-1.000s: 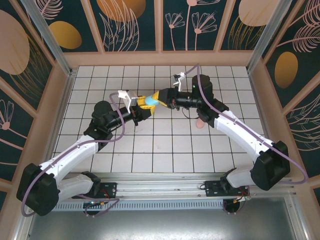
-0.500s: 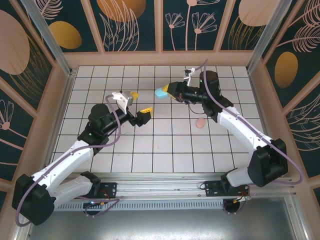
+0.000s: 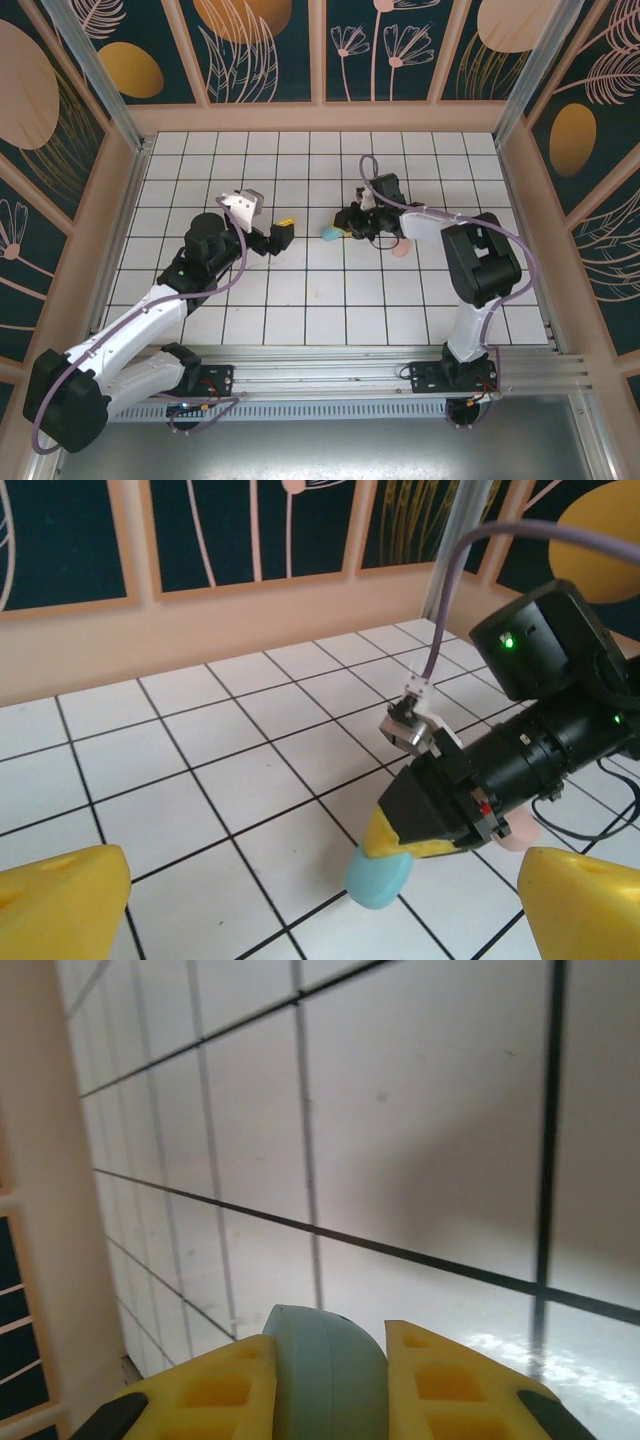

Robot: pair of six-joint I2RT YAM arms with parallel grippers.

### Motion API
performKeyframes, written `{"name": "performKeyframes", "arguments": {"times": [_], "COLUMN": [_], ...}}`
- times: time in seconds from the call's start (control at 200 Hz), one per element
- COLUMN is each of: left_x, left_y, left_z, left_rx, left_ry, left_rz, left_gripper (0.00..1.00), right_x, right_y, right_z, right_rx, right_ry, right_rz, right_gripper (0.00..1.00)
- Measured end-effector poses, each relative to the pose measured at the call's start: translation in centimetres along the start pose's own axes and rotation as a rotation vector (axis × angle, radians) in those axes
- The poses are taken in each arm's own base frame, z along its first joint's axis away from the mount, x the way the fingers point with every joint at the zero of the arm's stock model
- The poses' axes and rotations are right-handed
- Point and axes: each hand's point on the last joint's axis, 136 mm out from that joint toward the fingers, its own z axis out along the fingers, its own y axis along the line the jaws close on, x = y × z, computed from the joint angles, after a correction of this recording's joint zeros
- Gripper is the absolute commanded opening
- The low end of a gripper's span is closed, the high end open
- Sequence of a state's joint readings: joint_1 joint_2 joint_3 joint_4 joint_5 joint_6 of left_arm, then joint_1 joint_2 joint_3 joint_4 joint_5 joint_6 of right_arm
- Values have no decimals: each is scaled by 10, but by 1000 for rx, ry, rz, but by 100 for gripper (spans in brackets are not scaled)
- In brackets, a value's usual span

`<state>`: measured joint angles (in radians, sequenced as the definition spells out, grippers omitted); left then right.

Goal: Insert the wireless bluetooth earbuds into the charging case

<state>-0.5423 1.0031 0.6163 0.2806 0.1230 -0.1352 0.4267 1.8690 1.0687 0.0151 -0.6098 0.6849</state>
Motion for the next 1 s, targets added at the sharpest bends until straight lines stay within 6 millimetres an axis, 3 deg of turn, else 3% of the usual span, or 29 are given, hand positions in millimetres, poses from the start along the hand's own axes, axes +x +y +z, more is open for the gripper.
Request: {"name": "performKeyframes", "arguments": {"times": [0.19,0.56,0.65,0.801,0.906,1.001], "left_x": [2,1,-2,-21,-36,-43], "left_y": [7,22,27,42,56,77], "left_z": [-7,-9,-9,-11,-14,-20], "left_rx": [-43,-129,-166,-264,-358,-459], "left_ry": [-5,-5,1,-20,-47,-69], "left_rz": [0,23,37,77,107,110], "left_gripper": [99,99,99,98,99,99], "right_x": [-1,-5,-10,-33,-58,-81], "right_y": [-16,-29,-26,-3,13,16], "right_z": [11,3,-9,-39,-69,-106], "right_rx": [31,129,165,183,187,219], "right_ry": [-3,-40,-64,-144,-233,-343], "right_rz": [-18,-64,-74,-140,-190,-229], "right_gripper": [20,46,50,65,81,87]}}
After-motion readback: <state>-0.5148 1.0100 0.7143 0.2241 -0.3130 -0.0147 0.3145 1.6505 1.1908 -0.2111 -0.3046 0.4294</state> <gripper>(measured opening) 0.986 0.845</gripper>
